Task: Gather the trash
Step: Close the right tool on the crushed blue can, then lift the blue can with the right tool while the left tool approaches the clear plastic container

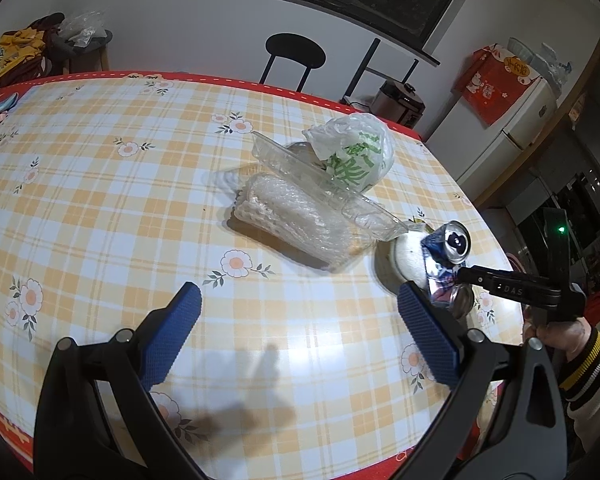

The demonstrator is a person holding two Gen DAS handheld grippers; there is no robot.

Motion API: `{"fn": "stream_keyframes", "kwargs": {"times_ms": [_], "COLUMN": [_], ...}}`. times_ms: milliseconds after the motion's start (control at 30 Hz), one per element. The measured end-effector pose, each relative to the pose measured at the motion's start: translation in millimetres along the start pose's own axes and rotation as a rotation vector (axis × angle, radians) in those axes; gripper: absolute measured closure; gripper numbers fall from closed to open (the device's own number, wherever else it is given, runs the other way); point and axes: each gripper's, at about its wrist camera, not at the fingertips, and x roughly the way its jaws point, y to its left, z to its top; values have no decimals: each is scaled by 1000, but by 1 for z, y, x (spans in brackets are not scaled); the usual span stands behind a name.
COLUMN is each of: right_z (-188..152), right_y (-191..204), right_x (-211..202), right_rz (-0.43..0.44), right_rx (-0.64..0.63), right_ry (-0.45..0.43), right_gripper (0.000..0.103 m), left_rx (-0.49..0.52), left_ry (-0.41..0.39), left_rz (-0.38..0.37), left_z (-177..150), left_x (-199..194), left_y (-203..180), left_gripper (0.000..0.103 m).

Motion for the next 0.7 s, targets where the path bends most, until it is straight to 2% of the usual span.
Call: {"fn": "stream_keyframes", "kwargs": {"times_ms": [67, 233, 300, 333, 500, 633, 700], "right_z": [-3, -8, -4, -1, 20, 29, 31], "right_y": [2, 7, 6, 5, -1, -16, -17], "right_x": [-5, -13, -17, -20, -17, -1, 6], "right_rz": [29, 68, 69, 74, 67, 139, 160], "right_rx": [13, 26, 35, 46, 71, 173, 186], "right_ry": [-2, -24, -51, -71, -106, -92, -79], "right_gripper": [70, 69, 59, 58, 58, 57, 47], "left_rx": [3, 18, 25, 27, 32, 25, 22], "left_ry": [-1, 3, 2, 2, 1, 3, 5], "left_rz": [-3, -9, -9, -7, 5, 14, 19], "left_z": [0, -2, -3, -3, -5, -6, -7], "left_x": [-1, -2, -4, -4, -7, -8, -8], "left_y": [-2, -8, -10, -10, -10, -6, -4], "left_gripper": [6, 6, 6, 6, 6, 6, 6]}}
